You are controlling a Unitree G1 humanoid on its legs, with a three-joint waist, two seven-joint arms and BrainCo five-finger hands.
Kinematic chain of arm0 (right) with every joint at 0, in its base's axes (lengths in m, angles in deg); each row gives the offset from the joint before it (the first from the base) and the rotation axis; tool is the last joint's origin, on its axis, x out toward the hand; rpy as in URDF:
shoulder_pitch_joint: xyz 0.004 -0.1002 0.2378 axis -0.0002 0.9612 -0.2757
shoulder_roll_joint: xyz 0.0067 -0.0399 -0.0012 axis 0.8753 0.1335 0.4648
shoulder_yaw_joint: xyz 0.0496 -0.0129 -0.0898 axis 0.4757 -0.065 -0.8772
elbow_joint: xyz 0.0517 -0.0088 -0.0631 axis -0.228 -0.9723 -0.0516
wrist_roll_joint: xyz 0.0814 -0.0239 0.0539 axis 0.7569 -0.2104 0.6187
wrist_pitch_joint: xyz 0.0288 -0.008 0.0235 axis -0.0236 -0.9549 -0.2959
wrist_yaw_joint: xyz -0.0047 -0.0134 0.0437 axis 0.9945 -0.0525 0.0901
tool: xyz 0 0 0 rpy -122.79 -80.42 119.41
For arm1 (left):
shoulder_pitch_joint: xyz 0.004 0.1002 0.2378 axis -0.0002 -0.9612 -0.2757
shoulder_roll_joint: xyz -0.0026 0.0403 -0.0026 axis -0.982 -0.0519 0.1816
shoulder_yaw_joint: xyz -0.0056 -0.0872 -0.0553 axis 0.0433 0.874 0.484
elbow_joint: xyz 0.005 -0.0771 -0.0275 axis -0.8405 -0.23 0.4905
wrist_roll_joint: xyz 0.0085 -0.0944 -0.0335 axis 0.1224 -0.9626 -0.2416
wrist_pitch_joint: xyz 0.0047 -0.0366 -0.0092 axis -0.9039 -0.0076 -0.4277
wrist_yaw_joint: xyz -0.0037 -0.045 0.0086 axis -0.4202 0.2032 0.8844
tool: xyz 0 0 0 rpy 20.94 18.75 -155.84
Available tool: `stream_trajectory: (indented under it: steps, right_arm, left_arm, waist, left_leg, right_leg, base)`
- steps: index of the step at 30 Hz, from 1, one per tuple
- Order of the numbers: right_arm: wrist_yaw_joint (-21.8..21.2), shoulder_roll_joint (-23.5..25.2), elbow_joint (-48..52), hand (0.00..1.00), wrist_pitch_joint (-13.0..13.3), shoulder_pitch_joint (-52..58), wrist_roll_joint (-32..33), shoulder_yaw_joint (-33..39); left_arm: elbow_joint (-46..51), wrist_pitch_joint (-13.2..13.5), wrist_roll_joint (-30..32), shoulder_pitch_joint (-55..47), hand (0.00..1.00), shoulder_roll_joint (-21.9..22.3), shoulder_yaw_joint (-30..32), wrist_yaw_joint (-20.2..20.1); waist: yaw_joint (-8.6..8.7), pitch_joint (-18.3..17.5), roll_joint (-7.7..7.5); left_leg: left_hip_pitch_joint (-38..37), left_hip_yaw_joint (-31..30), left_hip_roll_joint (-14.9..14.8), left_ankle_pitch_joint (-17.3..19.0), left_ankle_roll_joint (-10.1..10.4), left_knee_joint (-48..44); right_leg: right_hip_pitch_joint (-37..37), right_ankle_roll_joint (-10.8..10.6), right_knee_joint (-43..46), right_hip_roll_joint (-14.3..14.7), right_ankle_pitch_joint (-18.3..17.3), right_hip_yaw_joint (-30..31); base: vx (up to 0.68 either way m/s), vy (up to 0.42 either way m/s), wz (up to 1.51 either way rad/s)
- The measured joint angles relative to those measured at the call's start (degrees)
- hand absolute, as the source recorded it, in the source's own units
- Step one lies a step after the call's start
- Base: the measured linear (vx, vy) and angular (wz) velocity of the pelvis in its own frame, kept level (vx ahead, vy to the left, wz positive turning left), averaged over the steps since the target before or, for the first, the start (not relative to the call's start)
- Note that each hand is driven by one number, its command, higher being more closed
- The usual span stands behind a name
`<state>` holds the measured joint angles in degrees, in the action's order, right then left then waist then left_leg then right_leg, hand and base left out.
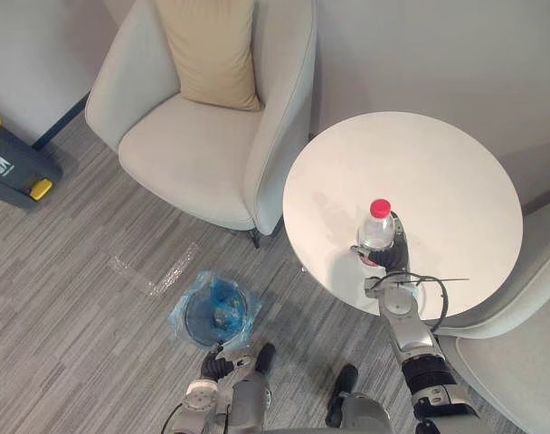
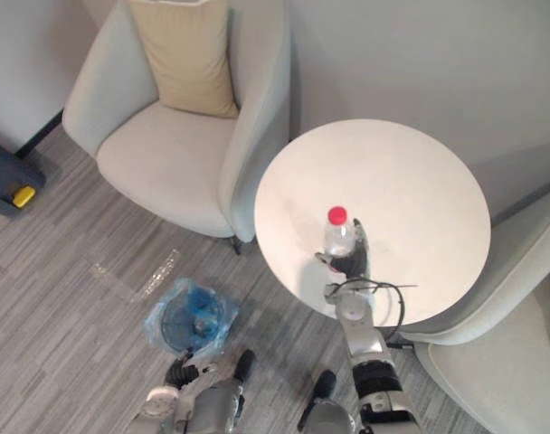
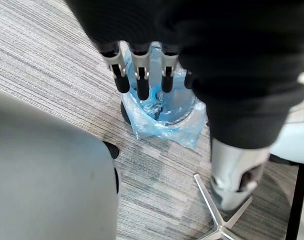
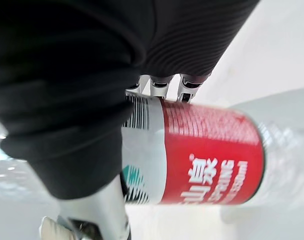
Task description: Gather rubbish on tea table into small bin, then transfer packed bag to large trash can.
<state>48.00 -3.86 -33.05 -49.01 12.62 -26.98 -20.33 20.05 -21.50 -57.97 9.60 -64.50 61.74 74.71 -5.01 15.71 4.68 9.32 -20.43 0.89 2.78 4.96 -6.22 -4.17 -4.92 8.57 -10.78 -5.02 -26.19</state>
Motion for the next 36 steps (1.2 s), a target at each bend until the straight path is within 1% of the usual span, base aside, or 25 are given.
stream_trajectory:
  steps: [2,3,5,8,11,15,16,17,18,19,23,25,27,28,30,32,34,36]
  right_arm:
    - [0.5,-0.1,0.0,1.00,0.0,-0.6,0.3,0.1]
    - [0.7,-0.1,0.0,1.00,0.0,-1.1,1.4,0.1]
    - [0.8,-0.1,0.3,1.00,0.0,-1.3,2.4,0.1]
    - [0.9,-0.1,3.3,1.00,-0.1,-1.0,2.8,0.1]
    - [0.8,0.0,9.0,1.00,0.0,0.1,3.2,0.2]
    - [-0.1,0.5,15.2,1.00,0.6,4.0,3.2,0.1]
    - [-0.6,0.8,16.3,1.00,1.2,5.7,3.1,0.1]
    - [-0.8,0.9,16.3,1.00,1.4,6.2,3.1,0.1]
    - [-1.8,1.2,16.4,1.00,1.7,8.2,3.1,0.0]
    - [-2.0,1.3,16.4,1.00,1.7,8.6,3.1,0.0]
    - [-4.1,3.6,21.3,1.00,2.2,14.8,3.4,-0.2]
    - [-5.2,4.5,23.8,1.00,2.7,17.6,4.2,-0.8]
    - [-6.6,5.3,25.6,1.00,3.4,20.6,4.3,-1.0]
    - [-6.8,5.3,26.1,1.00,3.3,21.3,4.2,-1.1]
    - [-8.0,5.5,28.6,1.00,3.7,24.5,4.2,-1.6]
    - [-8.5,5.5,29.9,1.00,4.0,25.8,4.1,-2.2]
    - [-8.9,5.5,30.5,1.00,4.3,26.8,4.1,-2.8]
    - [-9.3,5.7,31.6,1.00,4.5,29.0,4.1,-3.0]
  left_arm:
    - [0.2,0.0,-0.2,0.0,0.00,0.0,0.0,0.0]
    - [0.4,0.0,-0.4,0.0,0.00,0.0,0.0,0.0]
    - [0.6,0.0,-0.4,0.0,0.00,0.1,0.0,0.0]
    - [0.8,-0.1,-0.4,0.0,0.00,0.0,0.0,0.0]
    - [1.1,-0.1,-0.3,-0.1,0.00,-0.1,0.0,0.0]
    - [1.2,-0.1,-0.3,-0.1,0.00,-0.6,0.0,0.0]
    - [1.1,-0.2,0.1,-0.1,0.00,-0.7,0.0,0.0]
    - [1.1,-0.2,0.2,-0.1,0.00,-0.8,0.0,0.0]
    - [1.0,-0.4,0.3,-0.1,0.00,-1.2,0.0,-0.1]
    - [1.0,-0.5,0.3,-0.1,0.00,-1.2,0.0,-0.1]
    - [0.5,-1.2,1.4,-0.2,0.00,-1.8,-0.2,-0.1]
    - [0.5,-1.3,1.5,-0.2,0.00,-1.9,-0.6,-0.1]
    - [-0.2,-1.4,1.6,-0.2,0.00,-2.1,-1.1,-0.1]
    - [-0.2,-1.4,1.6,-0.2,0.00,-2.2,-1.5,-0.1]
    - [-0.8,-1.4,2.5,-0.6,0.00,-2.3,-2.1,-0.2]
    - [-1.3,-1.4,2.6,-0.7,0.00,-2.2,-2.2,-0.2]
    - [-1.6,-1.4,2.7,-1.0,0.00,-2.2,-2.3,-0.2]
    - [-1.9,-1.5,2.7,-1.7,0.00,-2.3,-2.8,-0.2]
  waist:
    - [-0.17,0.0,-0.03]
    - [-0.43,0.1,-0.13]
    - [-0.66,0.1,-0.14]
    - [-0.74,0.2,-0.29]
    - [-0.72,0.4,-0.67]
    - [-0.57,0.5,-1.69]
    - [-0.29,0.4,-1.98]
    - [-0.17,0.3,-2.07]
    - [0.08,0.0,-2.67]
    - [0.10,-0.1,-2.80]
    - [1.84,-0.6,-3.55]
    - [1.88,-0.9,-3.88]
    - [2.40,-1.6,-4.22]
    - [2.47,-1.9,-4.29]
    - [2.57,-3.8,-4.43]
    - [2.71,-4.4,-4.45]
    - [3.19,-4.5,-4.43]
    - [3.82,-6.0,-4.33]
  left_leg:
    - [0.3,-0.3,0.2,0.0,0.0,0.0]
    - [0.3,-0.4,0.4,-0.1,0.0,0.0]
    - [0.3,-0.4,0.5,-0.1,0.0,0.0]
    - [0.3,-0.4,0.6,-0.1,0.0,0.0]
    - [-0.1,-0.3,0.6,-0.1,0.0,0.0]
    - [-1.3,0.1,0.5,-0.1,0.0,0.1]
    - [-1.6,0.2,0.4,-0.1,0.0,0.1]
    - [-1.8,0.3,0.3,-0.1,0.0,0.1]
    - [-2.1,0.9,0.1,-0.1,0.0,0.2]
    - [-2.2,1.1,0.1,-0.1,0.0,0.2]
    - [-2.6,1.7,0.1,-0.1,0.0,0.3]
    - [-3.3,2.8,0.0,-0.1,0.0,1.0]
    - [-4.4,3.6,-0.1,-0.3,-0.4,1.7]
    - [-4.6,3.8,-0.1,-0.4,-0.5,1.9]
    - [-4.8,4.6,-0.2,-0.5,-0.6,2.2]
    - [-5.6,5.5,-0.4,-0.5,-0.6,2.5]
    - [-7.2,5.8,-0.4,-0.5,-0.7,3.2]
    - [-7.6,6.1,-0.4,-0.5,-0.7,3.5]
  right_leg:
    - [-0.8,0.0,1.5,-0.5,-0.8,-0.2]
    - [-1.1,-0.1,2.4,-1.0,-1.4,-0.3]
    - [-1.1,-0.2,2.4,-1.1,-1.4,-0.3]
    - [-1.1,-0.2,2.3,-1.2,-1.4,-0.3]
    - [-0.7,-0.2,2.1,-1.2,-1.4,-0.2]
    - [0.7,-0.1,1.0,-0.8,-1.3,0.3]
    - [1.3,-0.1,0.4,-0.5,-0.9,0.3]
    - [1.6,-0.1,-0.1,-0.3,-0.6,0.4]
    - [2.4,-0.2,-1.9,0.2,0.4,0.8]
    - [2.5,-0.3,-2.3,0.3,0.7,1.0]
    - [4.3,-0.5,-6.5,1.0,3.3,1.6]
    - [4.7,-0.7,-7.8,1.3,4.3,2.8]
    - [5.8,-0.7,-9.5,1.5,5.5,3.3]
    - [6.1,-0.8,-10.0,1.5,5.6,3.5]
    - [6.3,-0.8,-11.3,1.7,6.5,4.3]
    - [6.8,-0.8,-11.7,1.9,7.0,5.1]
    - [8.3,-0.8,-12.5,1.9,7.2,5.4]
    - [8.6,-0.8,-12.9,2.0,7.3,5.7]
  base:
    - [0.03,-0.008,0.13]
    - [0.03,-0.010,0.10]
    - [0.02,-0.005,0.03]
    - [0.00,0.000,0.00]
    - [0.00,0.000,0.00]
    - [-0.01,-0.015,-0.05]
    - [-0.03,-0.016,-0.05]
    - [-0.03,-0.007,-0.11]
    - [-0.02,-0.002,-0.13]
    - [-0.04,0.008,-0.20]
    - [-0.04,0.020,-0.11]
    - [-0.06,0.036,-0.24]
    - [-0.05,0.019,-0.14]
    - [-0.06,0.018,-0.12]
    - [-0.04,0.016,-0.16]
    - [-0.02,0.011,-0.23]
    - [-0.01,0.001,-0.14]
    - [0.00,0.005,-0.05]
